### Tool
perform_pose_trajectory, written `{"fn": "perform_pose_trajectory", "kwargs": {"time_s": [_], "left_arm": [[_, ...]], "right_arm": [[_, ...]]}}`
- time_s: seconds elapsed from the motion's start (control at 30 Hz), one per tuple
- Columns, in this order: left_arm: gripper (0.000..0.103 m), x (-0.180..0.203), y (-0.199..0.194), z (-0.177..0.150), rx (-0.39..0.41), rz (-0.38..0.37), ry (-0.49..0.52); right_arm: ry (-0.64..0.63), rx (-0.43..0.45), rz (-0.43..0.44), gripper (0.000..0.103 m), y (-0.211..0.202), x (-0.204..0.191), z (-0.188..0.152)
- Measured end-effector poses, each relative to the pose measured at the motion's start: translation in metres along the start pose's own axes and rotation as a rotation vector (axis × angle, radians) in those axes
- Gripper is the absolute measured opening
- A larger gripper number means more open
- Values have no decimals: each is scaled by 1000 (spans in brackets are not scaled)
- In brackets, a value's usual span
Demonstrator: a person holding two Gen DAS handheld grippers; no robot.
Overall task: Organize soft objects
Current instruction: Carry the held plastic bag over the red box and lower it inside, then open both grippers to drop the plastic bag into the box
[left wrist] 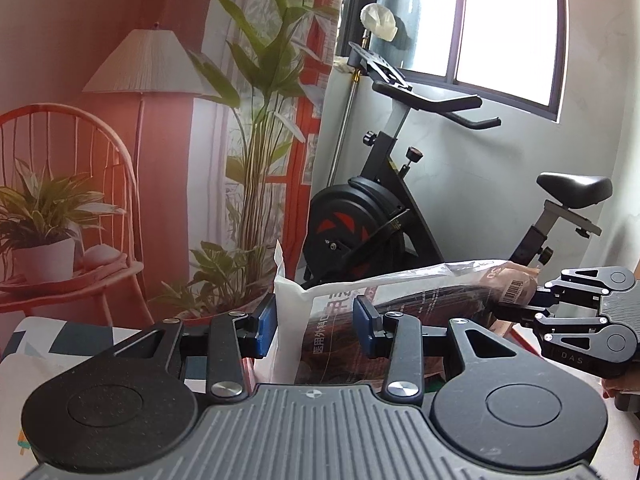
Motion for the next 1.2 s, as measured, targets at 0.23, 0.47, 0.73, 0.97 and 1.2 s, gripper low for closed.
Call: {"fn": "perform_pose_trajectory", "kwargs": {"time_s": [0.23, 0.47, 0.73, 0.97, 1.2], "left_arm": [[43, -8, 19, -10, -51, 14, 11], [43, -8, 32, -21, -137, 14, 43], [43, -11, 48, -28, -234, 38, 50], [57, -7, 32, -16, -184, 52, 59], [74, -2, -4, 1, -103, 65, 31]], "right_arm": [[-66, -49, -3, 17, 27, -8, -14], [-89, -140, 16, 13, 45, -12, -27], [-65, -306, 22, 9, 64, -14, -37], [10, -374, -11, 36, 61, -18, -29], [39, -310, -32, 74, 24, -19, -6]]}}
Point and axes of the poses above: each gripper's, at about its wrist camera, not at the fingertips, and y roughly the way its jaws point, x to its right, z to its top, the point moved 5 cm from there along y, roughly the way its jaws point, and after that the axes turned 1 degree about -z, right-handed, at the moved point
